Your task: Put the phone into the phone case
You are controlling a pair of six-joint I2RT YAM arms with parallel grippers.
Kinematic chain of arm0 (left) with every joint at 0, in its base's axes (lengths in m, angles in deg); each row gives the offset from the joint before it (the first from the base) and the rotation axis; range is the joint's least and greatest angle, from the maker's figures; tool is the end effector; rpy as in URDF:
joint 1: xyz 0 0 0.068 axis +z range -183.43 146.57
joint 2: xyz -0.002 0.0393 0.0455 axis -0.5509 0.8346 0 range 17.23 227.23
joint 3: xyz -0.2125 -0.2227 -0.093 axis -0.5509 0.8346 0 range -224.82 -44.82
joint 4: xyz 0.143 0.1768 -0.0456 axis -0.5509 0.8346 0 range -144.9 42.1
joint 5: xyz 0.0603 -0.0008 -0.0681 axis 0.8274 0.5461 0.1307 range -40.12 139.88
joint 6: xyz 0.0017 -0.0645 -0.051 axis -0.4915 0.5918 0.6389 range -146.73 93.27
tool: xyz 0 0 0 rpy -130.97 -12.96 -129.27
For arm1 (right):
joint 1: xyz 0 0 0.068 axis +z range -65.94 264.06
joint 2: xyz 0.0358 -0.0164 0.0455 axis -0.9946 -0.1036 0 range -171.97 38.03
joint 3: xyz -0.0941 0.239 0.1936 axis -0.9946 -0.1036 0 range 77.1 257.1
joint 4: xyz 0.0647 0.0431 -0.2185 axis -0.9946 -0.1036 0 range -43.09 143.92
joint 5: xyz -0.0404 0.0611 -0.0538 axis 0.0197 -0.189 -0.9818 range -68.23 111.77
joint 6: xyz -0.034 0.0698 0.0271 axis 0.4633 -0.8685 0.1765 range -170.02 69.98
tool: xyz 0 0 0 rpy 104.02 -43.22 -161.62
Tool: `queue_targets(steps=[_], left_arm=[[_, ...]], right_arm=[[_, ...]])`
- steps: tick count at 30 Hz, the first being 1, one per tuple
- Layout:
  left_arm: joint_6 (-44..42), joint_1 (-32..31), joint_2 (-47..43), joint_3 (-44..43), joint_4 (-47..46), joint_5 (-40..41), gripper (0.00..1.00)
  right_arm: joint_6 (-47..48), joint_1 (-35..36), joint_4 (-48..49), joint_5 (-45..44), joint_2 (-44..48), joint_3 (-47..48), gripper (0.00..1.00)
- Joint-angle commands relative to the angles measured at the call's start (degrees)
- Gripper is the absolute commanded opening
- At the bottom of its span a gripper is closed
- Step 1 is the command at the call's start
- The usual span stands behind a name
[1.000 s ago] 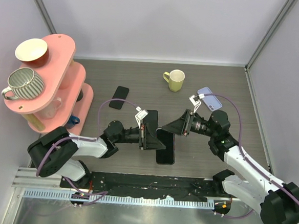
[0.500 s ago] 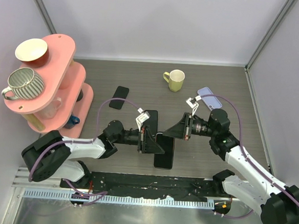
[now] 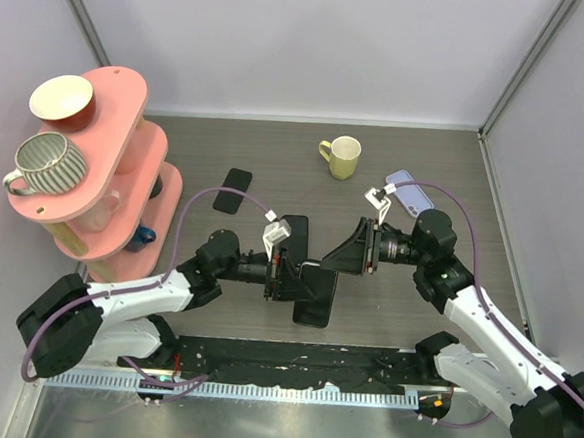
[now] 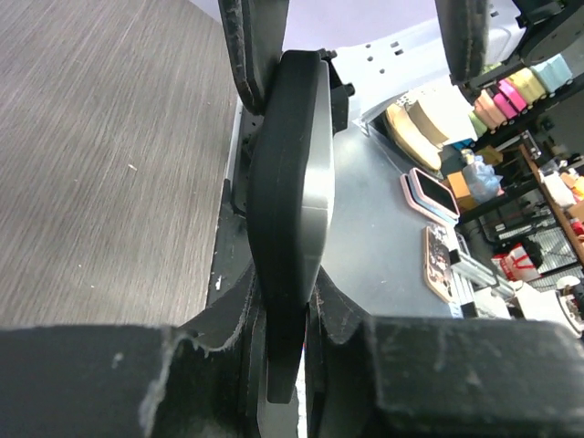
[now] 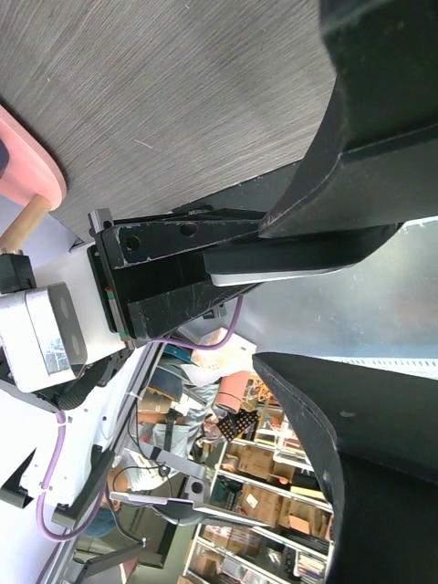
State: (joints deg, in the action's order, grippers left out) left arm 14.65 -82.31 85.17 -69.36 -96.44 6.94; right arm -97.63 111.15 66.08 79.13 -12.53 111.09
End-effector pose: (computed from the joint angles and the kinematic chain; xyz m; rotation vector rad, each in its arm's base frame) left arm 0.1109 -0.2012 0.2977 0.8023 1.7530 -1.7359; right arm 0.1098 0.1239 0.3443 -0.5586 1.8731 1.7376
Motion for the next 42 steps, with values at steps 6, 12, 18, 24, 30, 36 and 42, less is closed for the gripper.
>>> queue_targets(steps=[6, 12, 18, 24, 30, 36, 42], left_arm=[[-4.6, 0.5, -4.0, -2.9, 7.2, 4.2, 0.00], [-4.6, 0.5, -4.7, -3.0, 7.8, 6.9, 0.00], [-3.4, 0.4, -7.4, -0.7, 4.6, 12.5, 0.00], [-2.9, 0.5, -8.6, 0.1, 3.0, 13.2, 0.00], [-2.2, 0.5, -8.3, 0.0, 2.1, 12.5, 0.00], [-1.7, 0.5, -9.8, 0.4, 2.3, 12.3, 0.15], [-2.6, 0.5, -14.2, 0.0, 7.2, 15.6, 0.49]], right_arm=[[4.1, 0.0, -3.5, 1.7, 3.6, 0.3, 0.43], [3.8, 0.1, -2.6, 0.9, 4.3, -1.2, 0.56], [3.6, 1.3, -1.1, -0.2, 3.5, -3.5, 0.61], [2.1, 2.6, 3.0, -1.4, 3.0, -5.3, 0.56], [-3.4, 3.6, 14.5, -3.6, 2.8, -7.7, 0.23], [-4.9, 3.7, 19.0, -4.3, 5.0, -9.2, 0.05], [-2.9, 3.6, 15.5, -3.4, 6.0, -8.7, 0.01]])
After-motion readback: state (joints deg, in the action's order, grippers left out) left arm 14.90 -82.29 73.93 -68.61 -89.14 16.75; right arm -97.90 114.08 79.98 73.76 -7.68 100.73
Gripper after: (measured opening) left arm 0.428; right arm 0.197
